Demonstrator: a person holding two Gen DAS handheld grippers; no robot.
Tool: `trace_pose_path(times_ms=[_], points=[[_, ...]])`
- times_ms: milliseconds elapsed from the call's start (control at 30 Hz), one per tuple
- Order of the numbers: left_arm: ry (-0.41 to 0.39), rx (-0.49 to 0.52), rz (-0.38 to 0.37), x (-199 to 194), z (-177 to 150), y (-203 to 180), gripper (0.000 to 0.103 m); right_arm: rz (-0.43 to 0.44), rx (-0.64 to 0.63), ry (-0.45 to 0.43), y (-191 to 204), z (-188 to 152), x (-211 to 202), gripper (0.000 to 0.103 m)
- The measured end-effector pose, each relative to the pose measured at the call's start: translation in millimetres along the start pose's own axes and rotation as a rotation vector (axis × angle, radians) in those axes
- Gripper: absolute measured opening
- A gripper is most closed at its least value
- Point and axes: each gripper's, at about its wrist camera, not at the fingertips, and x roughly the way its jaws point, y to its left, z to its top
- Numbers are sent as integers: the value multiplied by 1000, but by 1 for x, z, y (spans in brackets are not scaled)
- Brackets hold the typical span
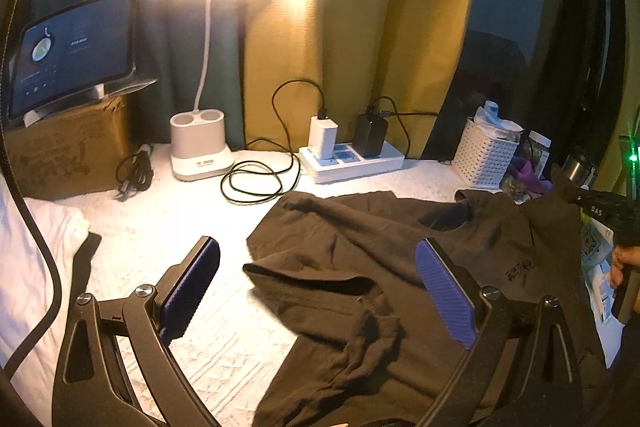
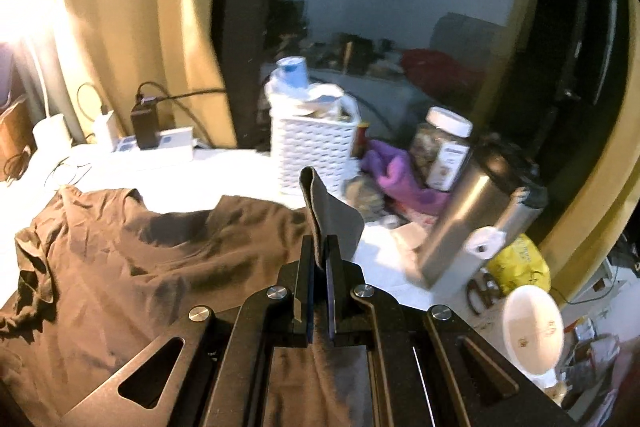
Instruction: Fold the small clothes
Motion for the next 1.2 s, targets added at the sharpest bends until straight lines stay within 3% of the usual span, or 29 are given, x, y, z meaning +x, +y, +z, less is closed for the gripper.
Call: trace_pose_path(times_ms=[500, 900, 1067, 1100, 1167, 1200], points=[[21, -40, 9, 0, -13, 30, 98, 80, -56, 139, 63, -15, 50, 4], [35, -27, 6, 1, -16, 24, 98, 154, -77, 270, 91, -39, 78, 4], [33, -14, 9, -2, -14, 16, 97, 185, -73, 274, 95, -42, 75, 6], [33, -12, 9, -2, -14, 14, 97, 194, -71, 272, 95, -42, 73, 11], [30, -3, 8, -4, -13, 9, 98, 217, -64, 267, 95, -44, 67, 41], [28, 4, 7, -5, -13, 6, 98, 230, -58, 262, 94, -44, 64, 76]])
